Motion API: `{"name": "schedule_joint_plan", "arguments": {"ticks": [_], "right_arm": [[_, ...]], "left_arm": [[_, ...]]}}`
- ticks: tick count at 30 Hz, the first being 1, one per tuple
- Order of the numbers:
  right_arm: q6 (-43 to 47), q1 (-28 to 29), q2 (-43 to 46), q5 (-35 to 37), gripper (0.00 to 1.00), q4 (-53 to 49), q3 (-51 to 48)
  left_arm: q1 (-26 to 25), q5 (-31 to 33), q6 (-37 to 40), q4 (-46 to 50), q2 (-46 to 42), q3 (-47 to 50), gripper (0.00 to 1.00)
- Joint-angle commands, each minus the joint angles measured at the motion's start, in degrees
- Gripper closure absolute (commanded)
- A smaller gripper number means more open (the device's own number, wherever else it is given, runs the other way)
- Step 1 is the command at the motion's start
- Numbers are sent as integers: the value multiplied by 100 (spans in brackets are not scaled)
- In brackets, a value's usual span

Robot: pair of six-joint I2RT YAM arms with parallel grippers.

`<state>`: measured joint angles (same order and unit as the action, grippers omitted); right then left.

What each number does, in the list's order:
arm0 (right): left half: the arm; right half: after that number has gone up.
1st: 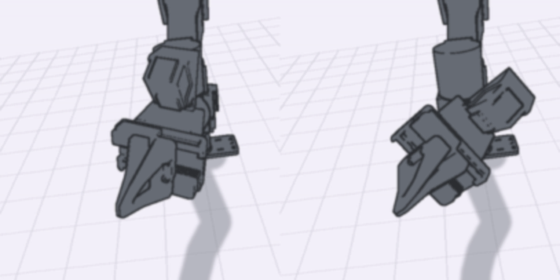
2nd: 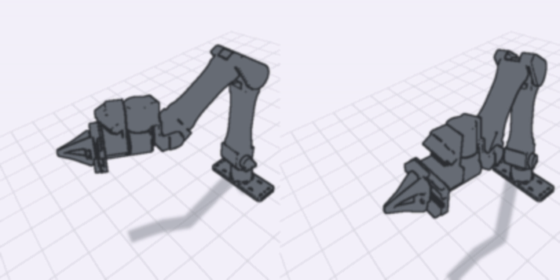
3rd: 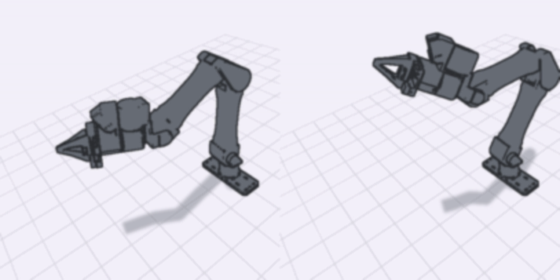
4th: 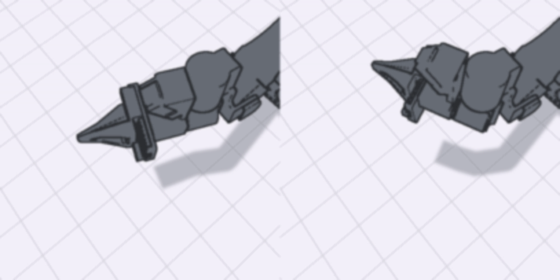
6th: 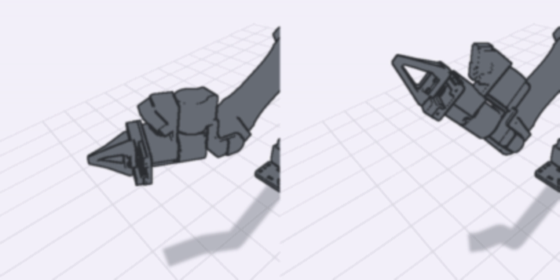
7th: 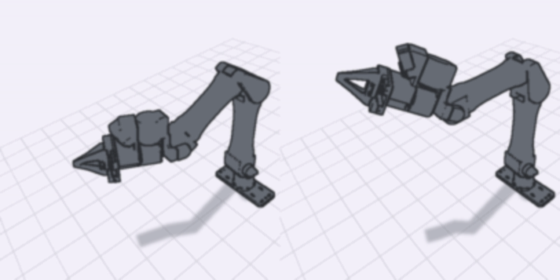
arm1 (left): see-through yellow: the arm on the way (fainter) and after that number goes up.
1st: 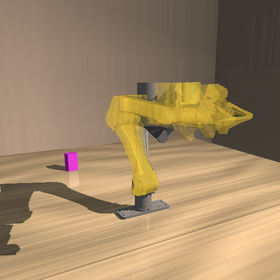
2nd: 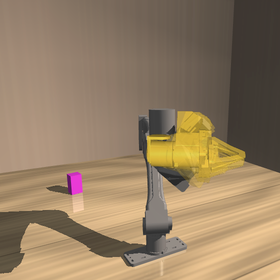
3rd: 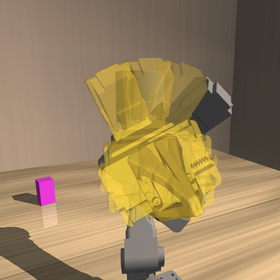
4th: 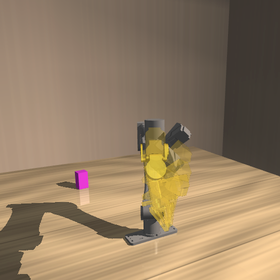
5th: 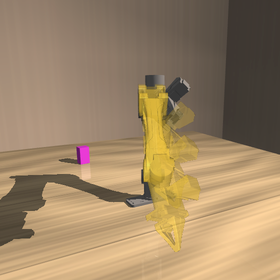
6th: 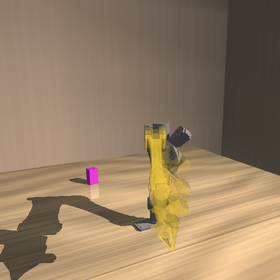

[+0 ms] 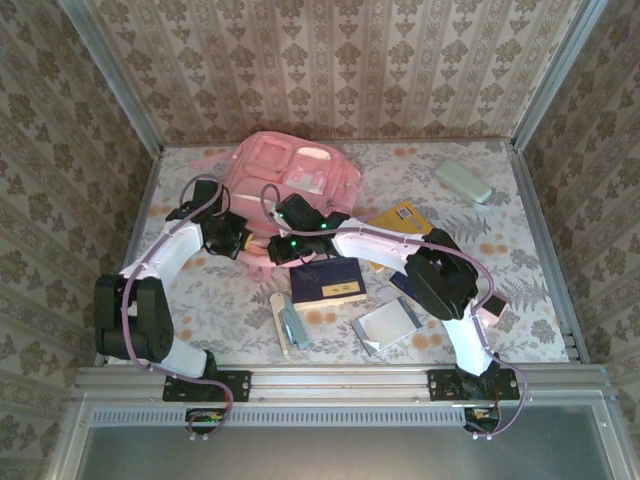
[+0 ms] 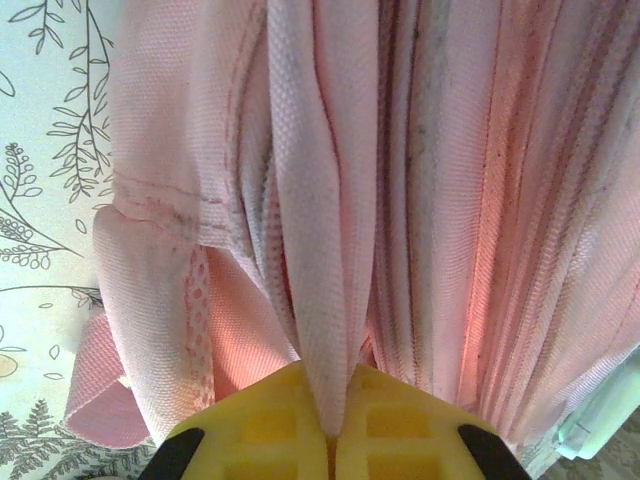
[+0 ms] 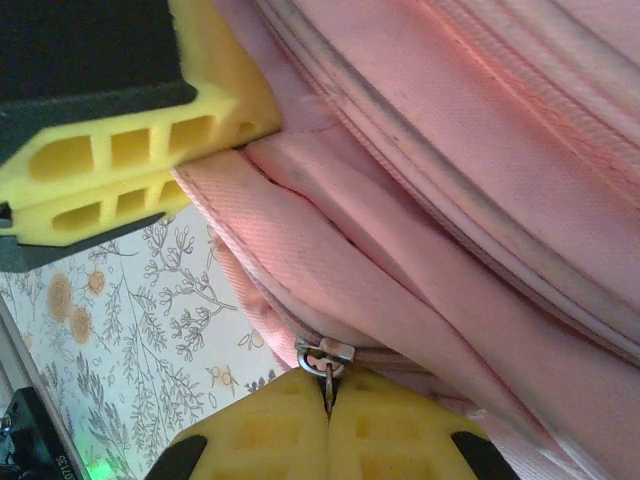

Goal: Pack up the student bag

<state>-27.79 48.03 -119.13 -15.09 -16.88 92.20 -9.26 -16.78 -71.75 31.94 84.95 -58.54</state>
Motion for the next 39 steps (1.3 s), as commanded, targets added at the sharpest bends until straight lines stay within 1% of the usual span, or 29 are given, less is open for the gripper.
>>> {"name": "schedule_joint_plan", "arguments": {"ticks": [1,13,21,34,39], "right_arm": [[155,-163,266,356,100,-683,-271],[405,-335,536,588,100,-525,-771],[523,-665,691,615,100,-227,-1203],[532,-1119,725,791,100,-70,-1548],[676,-1128,777,606,100,8,-1535]], "left_arm": [[244,313,152,-41,-303,-393,100],[425,337,196,83,-503,-469,100],[508,371,230,163,-619,-454,100],[587,526,296,295,-865,-444,100],[568,492,310,273,-873,-463,100]]}}
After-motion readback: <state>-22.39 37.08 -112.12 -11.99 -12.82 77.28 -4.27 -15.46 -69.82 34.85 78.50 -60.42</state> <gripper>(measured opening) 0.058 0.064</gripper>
